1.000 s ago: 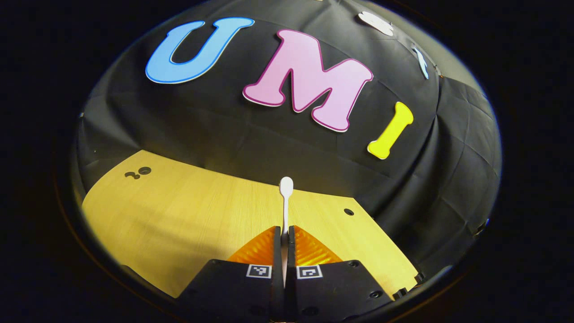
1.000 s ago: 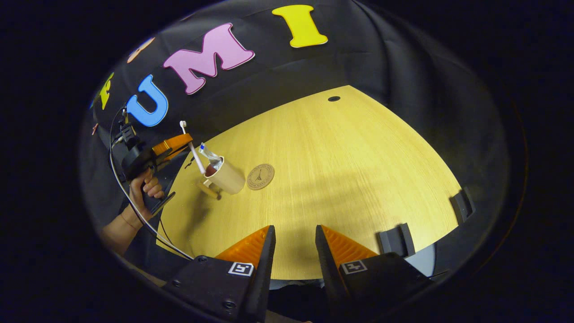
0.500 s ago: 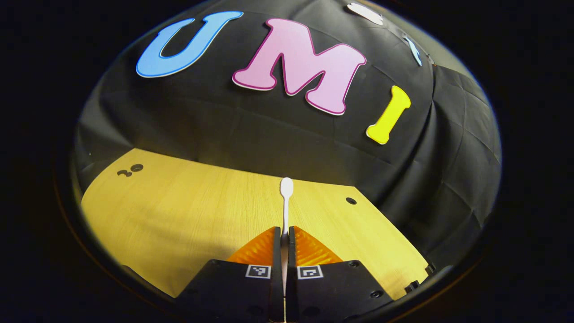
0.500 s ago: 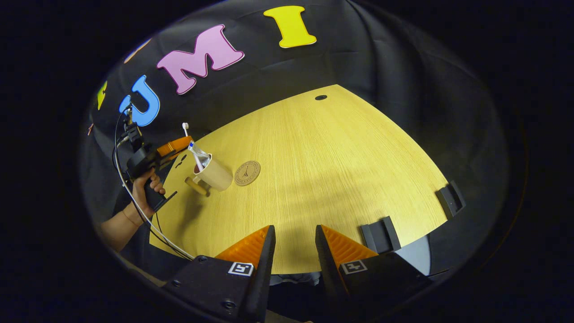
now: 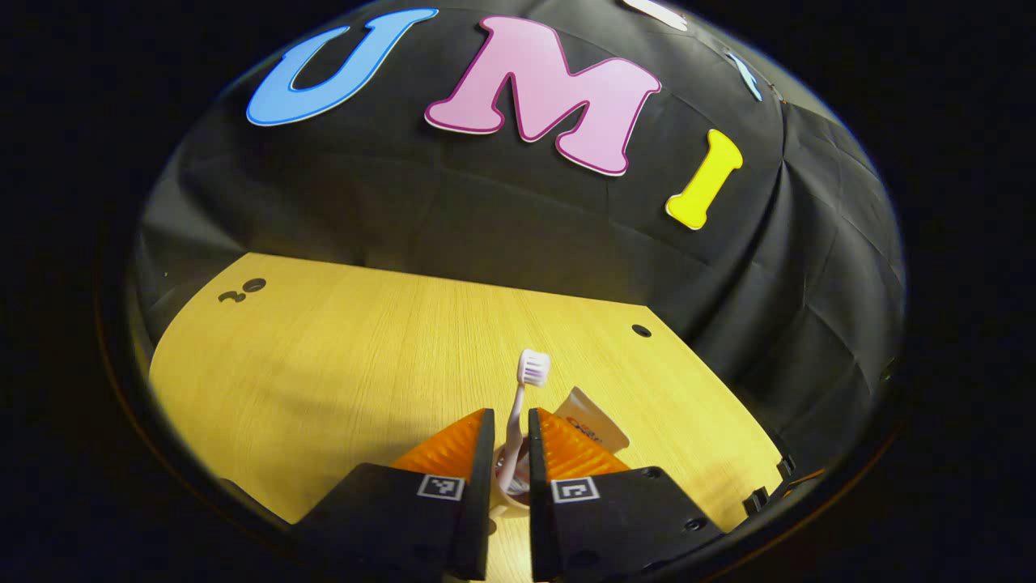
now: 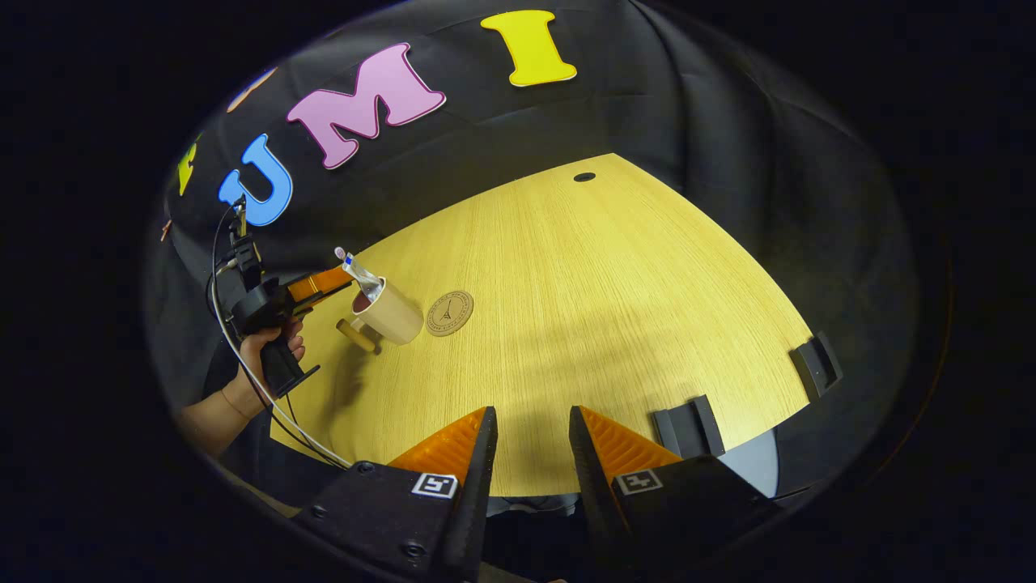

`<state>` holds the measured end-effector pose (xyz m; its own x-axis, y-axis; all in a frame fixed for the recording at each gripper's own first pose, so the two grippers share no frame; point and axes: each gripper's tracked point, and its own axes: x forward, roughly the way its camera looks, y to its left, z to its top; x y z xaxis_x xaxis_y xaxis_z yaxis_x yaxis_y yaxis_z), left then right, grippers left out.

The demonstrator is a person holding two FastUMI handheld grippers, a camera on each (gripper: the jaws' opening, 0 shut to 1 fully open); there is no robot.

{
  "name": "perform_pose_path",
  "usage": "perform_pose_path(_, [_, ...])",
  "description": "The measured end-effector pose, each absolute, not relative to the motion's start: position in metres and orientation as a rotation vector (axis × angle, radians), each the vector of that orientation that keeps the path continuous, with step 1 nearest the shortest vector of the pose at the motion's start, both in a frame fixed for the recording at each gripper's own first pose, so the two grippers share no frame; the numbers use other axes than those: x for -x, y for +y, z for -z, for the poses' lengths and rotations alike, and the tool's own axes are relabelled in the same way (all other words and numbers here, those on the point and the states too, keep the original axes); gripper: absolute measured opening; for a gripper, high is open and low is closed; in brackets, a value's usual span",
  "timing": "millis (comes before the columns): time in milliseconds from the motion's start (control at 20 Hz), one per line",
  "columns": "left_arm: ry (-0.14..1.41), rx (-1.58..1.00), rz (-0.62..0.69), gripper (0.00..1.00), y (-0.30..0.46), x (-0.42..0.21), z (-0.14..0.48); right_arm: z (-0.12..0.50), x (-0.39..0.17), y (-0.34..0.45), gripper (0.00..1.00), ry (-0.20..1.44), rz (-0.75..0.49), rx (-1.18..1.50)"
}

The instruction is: Put the toothbrush and toothpaste on the desktop into the cup, then pick up the cup and place it on the coaster on the desktop.

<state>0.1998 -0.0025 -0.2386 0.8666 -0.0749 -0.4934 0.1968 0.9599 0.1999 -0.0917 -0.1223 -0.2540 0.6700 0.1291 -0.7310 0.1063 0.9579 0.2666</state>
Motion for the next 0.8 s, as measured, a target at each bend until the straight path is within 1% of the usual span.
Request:
perform_pose_path(50, [0.529, -0.238, 0.141, 0.19, -0.002, -0.194, 0.242, 0.254, 0.091, -0.122, 0.55, 0.839, -0.014, -0.305])
perform_pose_path(100, [0.556, -0.224, 0.148, 0.36, -0.004, -0.187, 0.244, 0.254, 0.091, -0.122, 0.55, 0.838, -0.016, -0.313])
perform_pose_path(150, [0.580, -0.218, 0.160, 0.47, -0.004, -0.179, 0.245, 0.253, 0.090, -0.121, 0.55, 0.838, -0.016, -0.324])
perform_pose_path(200, [0.604, -0.226, 0.177, 0.41, -0.005, -0.171, 0.243, 0.252, 0.089, -0.120, 0.55, 0.840, -0.019, -0.332])
perform_pose_path(250, [0.626, -0.242, 0.198, 0.51, -0.006, -0.162, 0.242, 0.250, 0.087, -0.117, 0.55, 0.837, -0.028, -0.340])
perform_pose_path(350, [0.676, -0.299, 0.235, 0.47, -0.003, -0.145, 0.236, 0.250, 0.081, -0.106, 0.55, 0.833, -0.048, -0.344])
perform_pose_path(400, [0.697, -0.341, 0.246, 0.59, 0.000, -0.138, 0.233, 0.251, 0.079, -0.103, 0.55, 0.835, -0.057, -0.343])
perform_pose_path(450, [0.717, -0.376, 0.258, 0.51, 0.002, -0.131, 0.230, 0.253, 0.079, -0.102, 0.55, 0.838, -0.064, -0.345])
perform_pose_path(650, [0.841, -0.483, 0.331, 0.51, 0.007, -0.105, 0.232, 0.259, 0.075, -0.095, 0.55, 0.846, -0.078, -0.365])
perform_pose_path(800, [0.893, -0.576, 0.345, 0.51, 0.018, -0.099, 0.238, 0.259, 0.075, -0.095, 0.55, 0.845, -0.080, -0.371])
